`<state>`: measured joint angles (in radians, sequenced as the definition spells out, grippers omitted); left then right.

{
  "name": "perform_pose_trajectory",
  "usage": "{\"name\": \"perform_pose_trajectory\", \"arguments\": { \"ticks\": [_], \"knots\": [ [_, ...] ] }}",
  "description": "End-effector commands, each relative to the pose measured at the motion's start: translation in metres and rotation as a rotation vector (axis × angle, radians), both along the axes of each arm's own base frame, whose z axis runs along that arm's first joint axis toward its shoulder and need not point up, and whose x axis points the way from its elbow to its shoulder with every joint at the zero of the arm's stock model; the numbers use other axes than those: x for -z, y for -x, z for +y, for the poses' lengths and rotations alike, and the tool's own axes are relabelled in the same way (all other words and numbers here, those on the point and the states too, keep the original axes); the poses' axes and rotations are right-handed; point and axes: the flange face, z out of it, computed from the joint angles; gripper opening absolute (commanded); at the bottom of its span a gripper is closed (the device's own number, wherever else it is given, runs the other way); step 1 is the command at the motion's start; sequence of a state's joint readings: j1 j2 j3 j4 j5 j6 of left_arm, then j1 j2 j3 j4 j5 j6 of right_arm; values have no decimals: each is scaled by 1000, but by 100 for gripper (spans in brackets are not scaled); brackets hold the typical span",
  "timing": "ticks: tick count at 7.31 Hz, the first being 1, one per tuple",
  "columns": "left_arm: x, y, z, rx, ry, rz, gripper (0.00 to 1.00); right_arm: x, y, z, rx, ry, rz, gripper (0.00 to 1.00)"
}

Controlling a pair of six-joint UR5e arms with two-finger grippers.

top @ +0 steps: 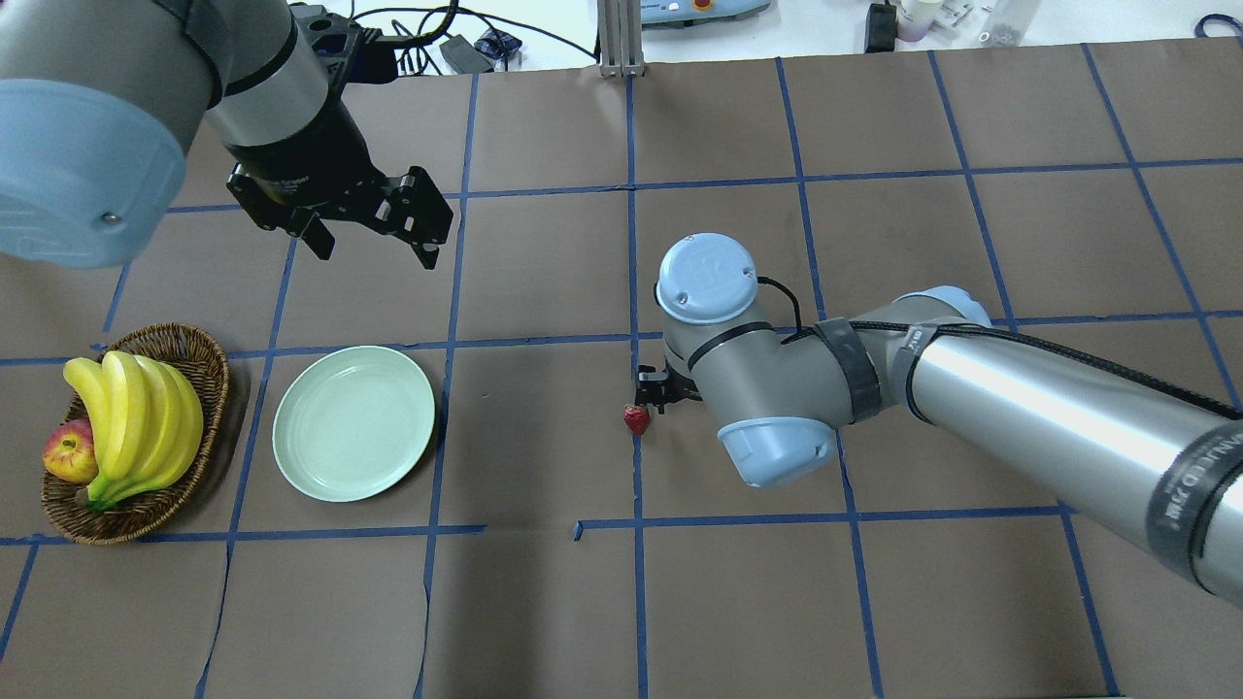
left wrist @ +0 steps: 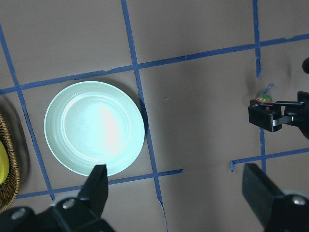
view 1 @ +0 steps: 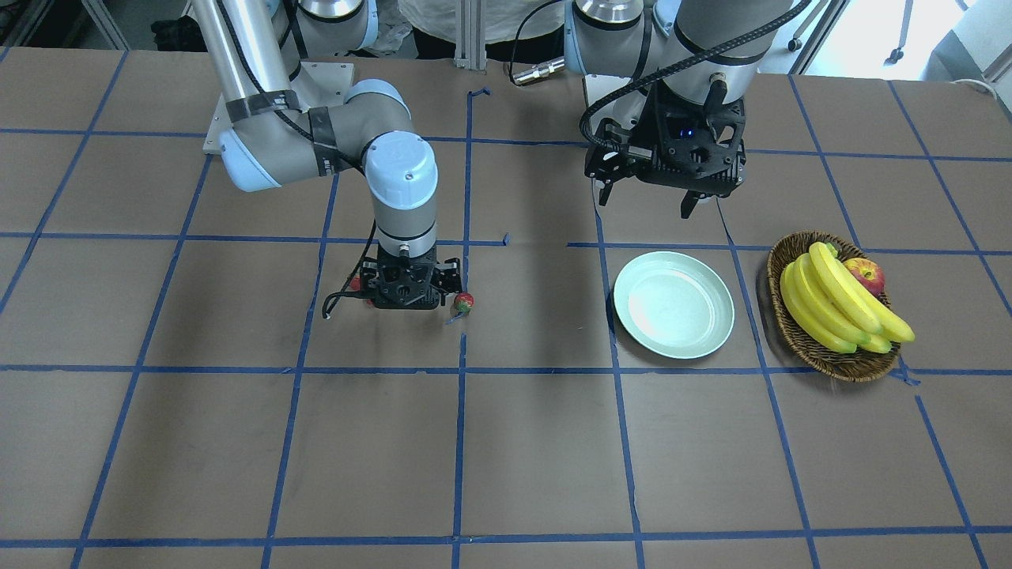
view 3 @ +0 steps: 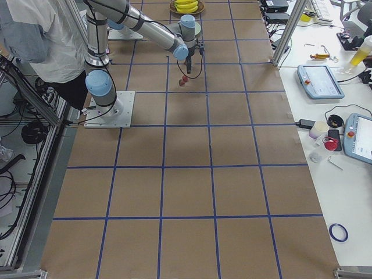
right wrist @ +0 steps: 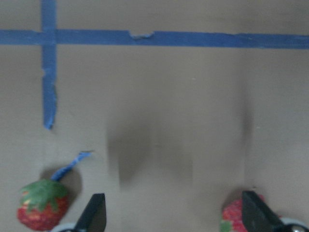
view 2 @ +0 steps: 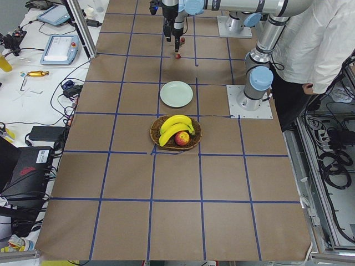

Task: Collect all strawberries into plate
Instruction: 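Carry the strawberry toward the plate with the right gripper and release it, then move the right gripper back and grasp a second strawberry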

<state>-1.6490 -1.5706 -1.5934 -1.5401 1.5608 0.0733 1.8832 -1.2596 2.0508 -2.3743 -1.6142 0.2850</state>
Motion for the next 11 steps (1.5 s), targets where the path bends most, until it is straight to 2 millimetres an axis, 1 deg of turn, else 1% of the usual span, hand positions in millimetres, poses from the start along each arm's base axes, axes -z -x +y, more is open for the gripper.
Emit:
{"name": "perform_pose_trajectory", "arguments": {
  "ticks": [1,3,4,5,6,7,8,9,10,11],
  "knots": [
    [2,0,0,-1,-4,-1,100,4,33,8,-22,-35,-19,97],
    [3,0,-1,-1,-5,0,100,17,32,11,-26,-66,-18,82],
    [2,0,0,-1,-4,0,100,21,34,13,-45,-77,-14,65],
    [2,0,0,-1,-4,0,100,18,34,10,-53,-69,-9,39],
    [2,0,0,-1,-4,0,100,16,33,8,-57,-61,-9,15],
    [3,0,-1,-3,-5,0,100,16,34,8,-58,-60,-7,0],
    [2,0,0,-1,-4,0,100,12,32,6,-60,-50,-9,0],
    [2,0,0,-1,-4,0,100,-4,20,-2,-59,-15,-28,0],
    [2,0,0,-1,-4,0,100,-23,-5,-11,-62,-12,-31,0],
    [2,0,0,-1,-4,0,100,-41,-27,-31,-17,-9,-41,0]
  ]
}}
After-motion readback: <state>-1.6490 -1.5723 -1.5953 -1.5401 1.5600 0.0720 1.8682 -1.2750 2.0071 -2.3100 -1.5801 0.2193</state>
